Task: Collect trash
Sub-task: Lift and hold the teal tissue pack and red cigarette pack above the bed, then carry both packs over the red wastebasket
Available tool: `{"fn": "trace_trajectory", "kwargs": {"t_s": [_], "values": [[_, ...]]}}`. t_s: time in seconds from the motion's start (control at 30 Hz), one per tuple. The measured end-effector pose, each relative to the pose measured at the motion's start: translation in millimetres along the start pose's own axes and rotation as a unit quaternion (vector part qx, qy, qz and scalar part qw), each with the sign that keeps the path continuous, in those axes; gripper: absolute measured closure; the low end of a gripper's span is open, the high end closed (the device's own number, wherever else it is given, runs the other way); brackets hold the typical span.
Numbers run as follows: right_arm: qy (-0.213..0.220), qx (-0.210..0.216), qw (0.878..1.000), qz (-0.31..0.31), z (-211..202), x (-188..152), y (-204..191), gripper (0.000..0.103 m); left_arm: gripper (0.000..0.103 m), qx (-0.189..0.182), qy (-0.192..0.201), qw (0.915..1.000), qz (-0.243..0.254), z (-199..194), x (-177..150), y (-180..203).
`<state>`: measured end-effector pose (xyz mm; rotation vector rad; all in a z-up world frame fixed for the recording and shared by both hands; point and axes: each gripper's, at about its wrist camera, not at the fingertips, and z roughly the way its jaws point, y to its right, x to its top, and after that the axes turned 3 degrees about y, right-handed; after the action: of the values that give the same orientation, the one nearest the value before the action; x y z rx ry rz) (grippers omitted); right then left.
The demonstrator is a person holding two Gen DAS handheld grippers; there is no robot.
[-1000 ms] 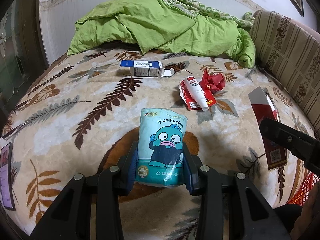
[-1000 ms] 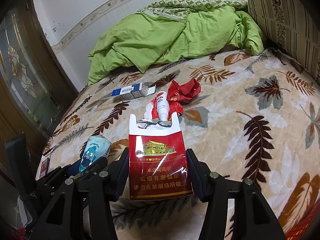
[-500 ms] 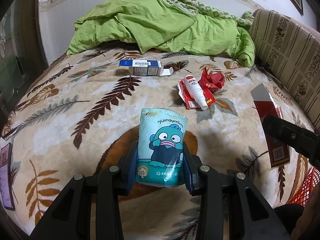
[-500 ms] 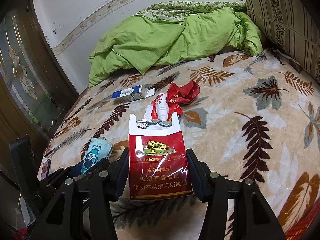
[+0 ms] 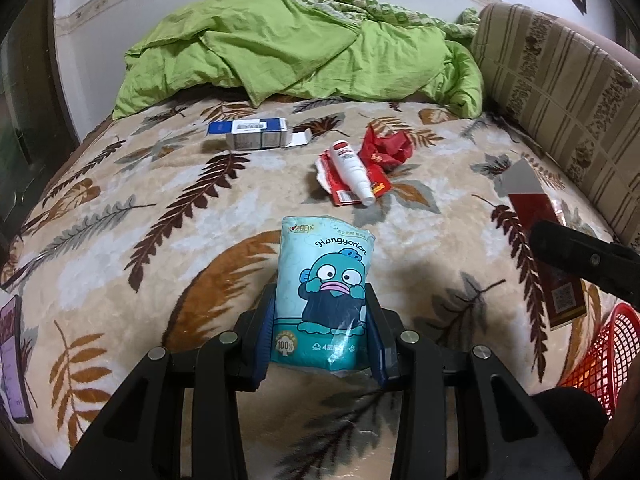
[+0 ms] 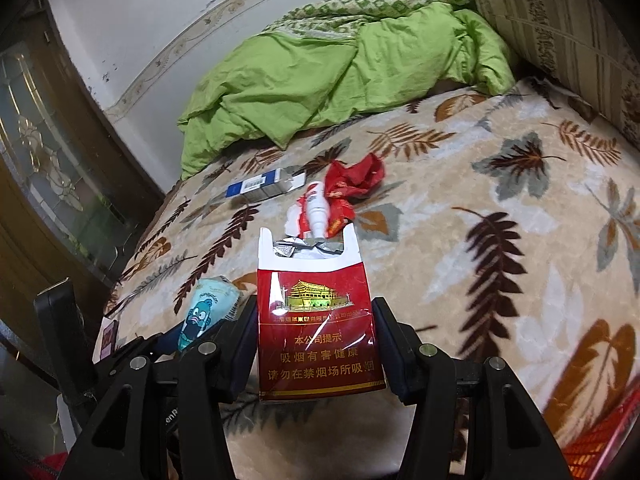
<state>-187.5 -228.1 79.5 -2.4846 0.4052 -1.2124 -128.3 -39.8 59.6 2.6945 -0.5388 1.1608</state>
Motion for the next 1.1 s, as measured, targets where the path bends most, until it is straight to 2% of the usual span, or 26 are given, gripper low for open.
{"fn": "trace_trajectory", "kwargs": {"t_s": [0.33, 0.6, 0.9, 1.1], "values": [[0.013, -0.017, 1.000, 0.014, -28.8, 1.3, 20.4, 0.045, 0.065, -0.008, 0.005, 0.9998, 0.019, -13.0, 3.3, 15.0], [0.025, -0.027, 0.999, 0.028, -54.2, -1.3, 37.9, 0.045, 0.065, -0.040, 0.013, 0.9986, 0.032, -29.1, 12.3, 37.7], [0.059, -0.054, 0.995, 0.056, -99.3, 2.8, 64.7, 0.045, 0.065, -0.096, 0.024, 0.9936, 0.055, -50.3, 31.2, 75.2], [0.085, -0.091, 0.988, 0.095, -141.5, 1.7, 100.8, 0.045, 0.065, -0.148, 0.028, 0.9841, 0.095, -60.7, 41.0, 115.6]]}}
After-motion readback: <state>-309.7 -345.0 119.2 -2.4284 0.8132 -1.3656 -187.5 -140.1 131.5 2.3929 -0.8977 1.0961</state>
